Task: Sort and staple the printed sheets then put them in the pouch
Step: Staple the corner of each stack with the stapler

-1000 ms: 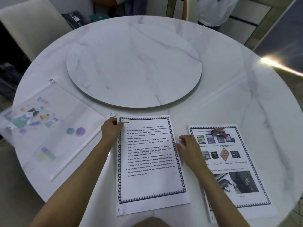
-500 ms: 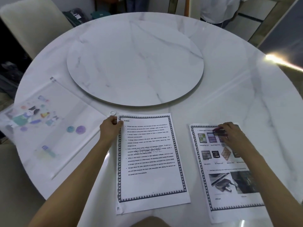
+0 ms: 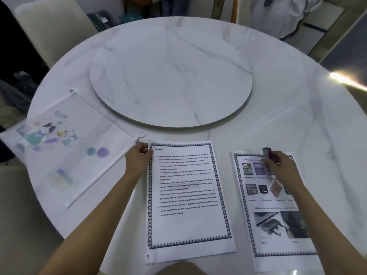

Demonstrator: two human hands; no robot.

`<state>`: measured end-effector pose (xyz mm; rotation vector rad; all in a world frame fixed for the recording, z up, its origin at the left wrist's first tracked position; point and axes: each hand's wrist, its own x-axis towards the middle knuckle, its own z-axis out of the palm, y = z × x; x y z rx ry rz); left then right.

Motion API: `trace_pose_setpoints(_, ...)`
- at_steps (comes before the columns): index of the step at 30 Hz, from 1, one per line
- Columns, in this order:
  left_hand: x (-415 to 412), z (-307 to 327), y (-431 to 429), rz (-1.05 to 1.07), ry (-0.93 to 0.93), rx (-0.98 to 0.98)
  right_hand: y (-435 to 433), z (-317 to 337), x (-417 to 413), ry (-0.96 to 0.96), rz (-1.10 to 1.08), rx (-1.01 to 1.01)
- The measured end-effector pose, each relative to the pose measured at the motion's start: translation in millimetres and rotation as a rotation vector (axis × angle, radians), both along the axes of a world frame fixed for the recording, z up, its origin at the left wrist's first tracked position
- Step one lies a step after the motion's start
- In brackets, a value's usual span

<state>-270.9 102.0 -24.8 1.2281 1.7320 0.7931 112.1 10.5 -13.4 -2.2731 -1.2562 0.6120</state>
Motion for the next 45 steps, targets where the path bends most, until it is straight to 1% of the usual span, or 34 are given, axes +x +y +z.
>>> trace_pose_setpoints(2, 0, -3, -5, -0.004, 0.012, 0.002, 3, 3, -19, 0.296, -0.13, 0.037)
trace_pose_setpoints(3, 0, -3, -7, -0.007, 0.017, -0.001, 6, 2, -27, 0.477, -0.171, 0.062)
trace_pose_setpoints(5, 1, -3, -12, -0.016, 0.032, -0.007, 10, 4, -46, 0.857, -0.224, 0.108)
trace_pose_setpoints(6, 1, -4, -14, -0.024, 0.04, -0.004, 13, 4, -54, 1.008, -0.233, 0.112)
trace_pose_setpoints(7, 2, -4, -17, -0.033, 0.049, 0.002, 14, 4, -63, 1.113, -0.226, 0.107)
trace_pose_setpoints(8, 2, -4, -19, -0.04, 0.054, 0.006, 16, 5, -72, 1.175, -0.205, 0.096)
trace_pose_setpoints(11, 0, -4, -23, -0.051, 0.055, 0.011, 19, 1, -94, 1.249, -0.123, 0.043)
trace_pose_setpoints(14, -1, -1, -27, -0.059, 0.035, 0.016, 23, -2, -111, 1.233, 0.019, 0.045)
trace_pose_setpoints(16, -1, 0, -31, -0.063, 0.015, 0.024, 27, 0, -124, 1.146, 0.088, 0.047)
trace_pose_setpoints(19, -3, 3, -36, -0.066, -0.02, 0.038, 35, 5, -146, 0.924, 0.159, 0.063)
trace_pose_setpoints(20, -3, 4, -38, -0.065, -0.031, 0.05, 38, 8, -154, 0.876, 0.192, 0.077)
trace_pose_setpoints(29, 2, 21, -53, -0.067, -0.097, 0.154, 51, 36, -219, 0.622, 0.505, 0.204)
trace_pose_setpoints(31, 4, 25, -55, -0.068, -0.107, 0.168, 50, 38, -226, 0.622, 0.532, 0.217)
trace_pose_setpoints(33, 5, 28, -58, -0.077, -0.127, 0.188, 49, 37, -229, 0.679, 0.528, 0.214)
trace_pose_setpoints(35, 6, 29, -60, -0.095, -0.136, 0.202, 48, 36, -230, 0.696, 0.516, 0.215)
trace_pose_setpoints(39, 8, 28, -62, -0.095, -0.141, 0.207, 49, 35, -227, 0.66, 0.536, 0.203)
trace_pose_setpoints(45, 8, 27, -64, -0.085, -0.142, 0.197, 53, 36, -224, 0.571, 0.656, 0.084)
